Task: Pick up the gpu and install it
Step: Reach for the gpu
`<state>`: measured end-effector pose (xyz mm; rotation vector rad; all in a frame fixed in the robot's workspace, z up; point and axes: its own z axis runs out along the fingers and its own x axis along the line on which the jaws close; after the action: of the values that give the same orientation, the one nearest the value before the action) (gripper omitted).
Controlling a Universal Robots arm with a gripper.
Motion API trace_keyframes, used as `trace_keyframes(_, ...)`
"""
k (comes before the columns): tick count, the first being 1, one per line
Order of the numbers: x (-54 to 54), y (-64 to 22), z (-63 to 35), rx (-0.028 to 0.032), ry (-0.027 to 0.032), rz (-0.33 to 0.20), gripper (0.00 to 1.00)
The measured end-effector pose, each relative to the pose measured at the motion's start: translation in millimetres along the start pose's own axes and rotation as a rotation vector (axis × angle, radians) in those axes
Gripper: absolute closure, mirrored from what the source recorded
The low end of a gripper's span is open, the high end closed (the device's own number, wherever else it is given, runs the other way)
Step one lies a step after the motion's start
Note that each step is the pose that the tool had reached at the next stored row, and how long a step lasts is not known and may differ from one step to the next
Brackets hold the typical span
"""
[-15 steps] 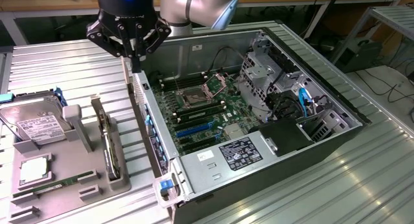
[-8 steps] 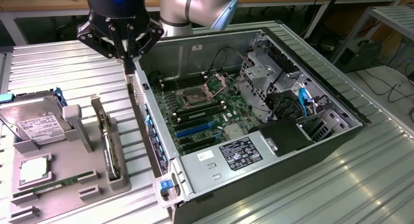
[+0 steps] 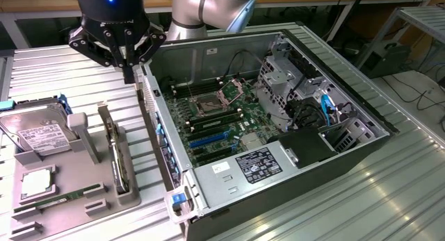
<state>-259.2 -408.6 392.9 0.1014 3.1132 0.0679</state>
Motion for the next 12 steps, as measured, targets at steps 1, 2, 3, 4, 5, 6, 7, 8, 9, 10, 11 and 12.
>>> trace_keyframes(1,1.1,-1.1,0.0,0.0000,0.0002,-0.003,0.89)
trace_keyframes(2,2.0,-2.1,0.0,-0.0001,0.0003,-0.006,0.89)
trace_keyframes(3,3.0,-3.3,0.0,-0.0002,0.0005,-0.009,0.89)
trace_keyframes(4,4.3,-4.9,0.1,-0.0003,0.0006,-0.012,0.89)
trace_keyframes(5,5.5,-6.2,0.1,-0.0003,0.0007,-0.015,0.89)
trace_keyframes(6,7.2,-7.7,0.2,-0.0005,0.0008,-0.018,0.89)
trace_keyframes(7,8.4,-8.4,0.2,-0.0005,0.0009,-0.020,0.89)
trace_keyframes(8,10.1,-9.0,0.2,-0.0006,0.0009,-0.021,0.89)
trace_keyframes(9,11.9,-9.7,0.3,-0.0006,0.0010,-0.023,0.89)
trace_keyframes(10,13.8,-10.2,0.2,-0.0005,0.0012,-0.024,0.89)
trace_keyframes(11,16.1,-10.6,0.2,-0.0005,0.0012,-0.026,0.89)
trace_keyframes(12,18.7,-11.0,0.1,-0.0006,0.0013,-0.026,0.89)
